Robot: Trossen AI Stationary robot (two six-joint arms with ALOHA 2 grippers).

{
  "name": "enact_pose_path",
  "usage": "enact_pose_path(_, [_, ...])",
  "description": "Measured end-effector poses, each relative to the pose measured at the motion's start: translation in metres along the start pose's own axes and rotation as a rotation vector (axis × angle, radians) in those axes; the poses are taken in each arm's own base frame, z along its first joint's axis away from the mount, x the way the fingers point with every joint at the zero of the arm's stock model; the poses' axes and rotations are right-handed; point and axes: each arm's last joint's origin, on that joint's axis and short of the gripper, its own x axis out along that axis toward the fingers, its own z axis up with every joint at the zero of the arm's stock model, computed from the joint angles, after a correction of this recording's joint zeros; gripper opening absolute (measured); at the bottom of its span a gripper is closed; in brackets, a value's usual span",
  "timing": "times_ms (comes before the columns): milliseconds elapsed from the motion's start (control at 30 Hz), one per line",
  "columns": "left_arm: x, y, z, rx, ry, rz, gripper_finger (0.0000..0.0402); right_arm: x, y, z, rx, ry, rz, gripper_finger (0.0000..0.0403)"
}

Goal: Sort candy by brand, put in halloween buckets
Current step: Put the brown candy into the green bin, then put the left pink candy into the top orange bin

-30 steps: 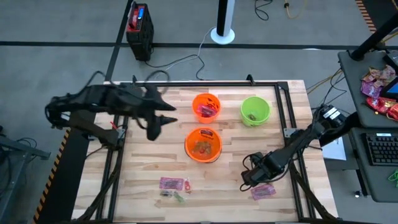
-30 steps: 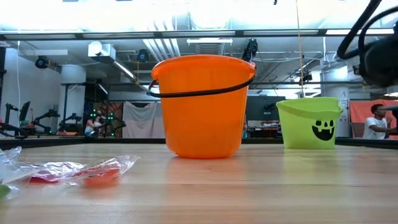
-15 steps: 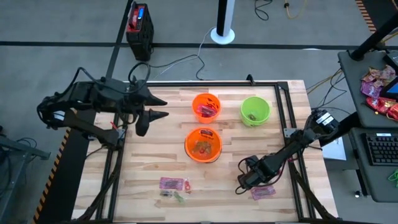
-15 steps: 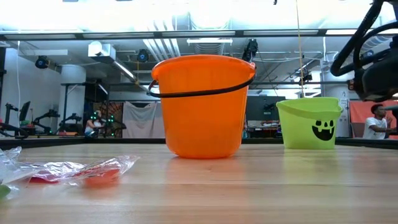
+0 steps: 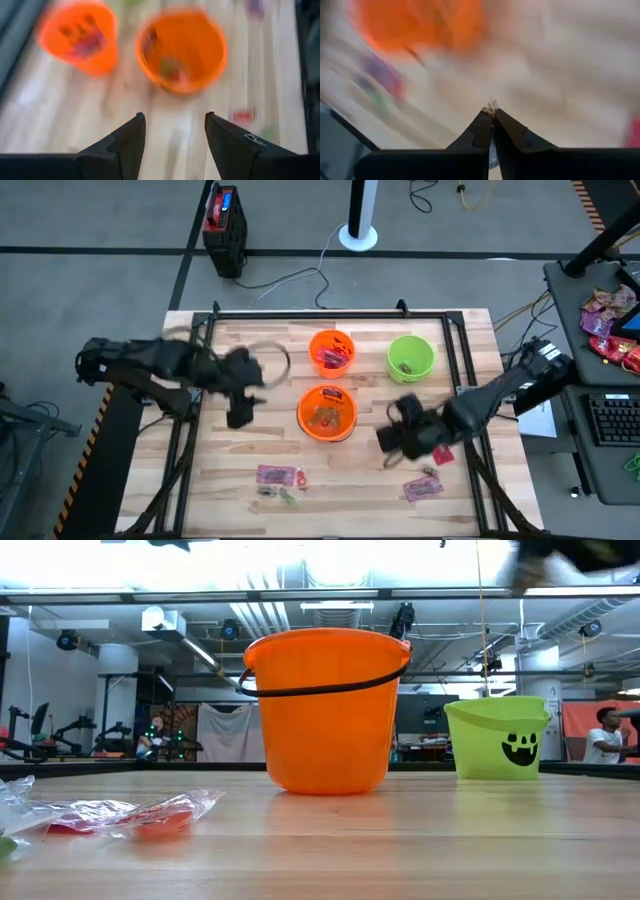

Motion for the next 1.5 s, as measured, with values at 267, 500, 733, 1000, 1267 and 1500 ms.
enact_pose_path(267, [0.057,-0.054,-0.060,-0.013,0.184,-0.224,0.0188,-0.039,-0.008,0.117,-0.125,-0.293,-0.168,0.0009])
enact_pose_path(500, [0.076,-0.093,-0.089,-0.101,0.222,-0.307,0.0187,-0.026,-0.067,0.186,-0.118,-0.131,-0.480,0.0010])
enact_pose_path(733, [0.115,-0.130,-0.097,-0.177,0.259,-0.315,0.0188,-0.006,-0.102,0.205,-0.146,0.034,-0.515,0.0049])
enact_pose_path(1000, [0.157,-0.142,-0.113,-0.159,0.357,-0.210,0.0187,0.002,-0.103,0.209,-0.226,0.033,-0.492,0.0115])
enact_pose_path(1267, [0.184,-0.145,-0.127,-0.059,0.433,-0.171,0.0187,-0.001,-0.102,0.207,-0.252,0.064,-0.430,0.0150])
enact_pose_path(1500, [0.198,-0.142,-0.134,-0.030,0.455,-0.111,0.0187,-0.004,-0.095,0.200,-0.259,0.057,-0.383,0.0164])
